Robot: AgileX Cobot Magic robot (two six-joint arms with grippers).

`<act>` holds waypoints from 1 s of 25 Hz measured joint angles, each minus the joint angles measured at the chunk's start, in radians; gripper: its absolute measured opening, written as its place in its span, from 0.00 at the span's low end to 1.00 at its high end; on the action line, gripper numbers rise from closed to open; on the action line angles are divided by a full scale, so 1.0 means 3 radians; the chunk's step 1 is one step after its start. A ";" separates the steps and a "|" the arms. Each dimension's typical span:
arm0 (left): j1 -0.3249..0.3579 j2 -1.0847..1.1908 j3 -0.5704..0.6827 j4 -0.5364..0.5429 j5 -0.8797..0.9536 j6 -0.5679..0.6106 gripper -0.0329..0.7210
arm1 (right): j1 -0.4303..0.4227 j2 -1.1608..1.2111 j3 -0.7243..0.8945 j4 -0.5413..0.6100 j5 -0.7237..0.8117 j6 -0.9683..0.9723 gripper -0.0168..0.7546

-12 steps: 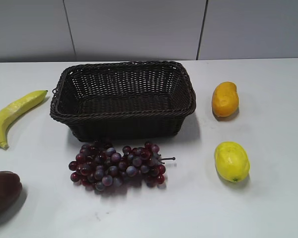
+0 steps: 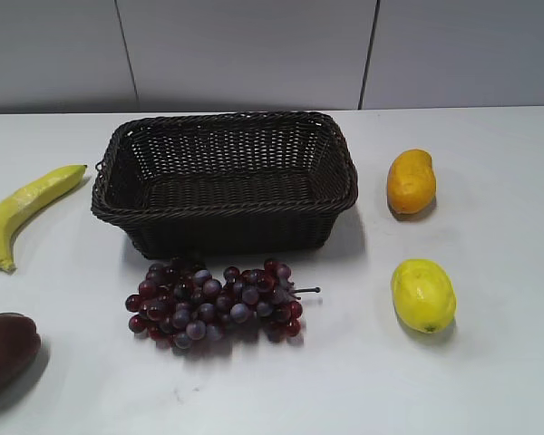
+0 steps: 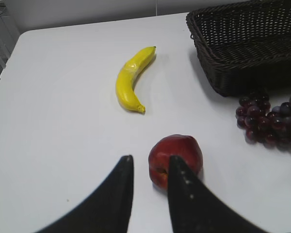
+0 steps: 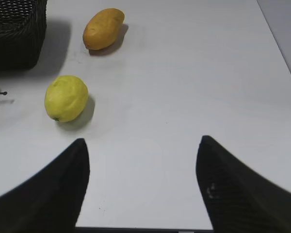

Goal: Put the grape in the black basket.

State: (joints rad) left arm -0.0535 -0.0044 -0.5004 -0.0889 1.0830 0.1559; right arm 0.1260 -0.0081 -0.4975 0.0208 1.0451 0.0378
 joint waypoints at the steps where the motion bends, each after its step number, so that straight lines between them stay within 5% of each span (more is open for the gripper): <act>1: 0.0000 0.0000 0.0000 0.0000 0.0000 0.0000 0.35 | 0.0000 0.0000 -0.0012 0.0000 -0.0015 0.0000 0.70; 8: 0.0000 0.0000 0.0000 0.0000 0.0000 0.0000 0.35 | 0.0000 0.0295 -0.0038 0.0007 -0.1065 0.0000 0.70; 16: 0.0000 0.0000 0.0000 0.0000 0.0000 0.0000 0.35 | 0.0000 0.1505 0.0399 0.0007 -0.2271 0.0000 0.70; 25: 0.0000 0.0000 0.0000 0.0000 0.0000 0.0000 0.35 | 0.0125 0.3312 0.0075 0.0236 -0.2552 -0.0026 0.75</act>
State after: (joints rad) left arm -0.0535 -0.0044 -0.5004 -0.0889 1.0830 0.1559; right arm 0.1635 0.9856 -0.4750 0.0917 0.2796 0.0301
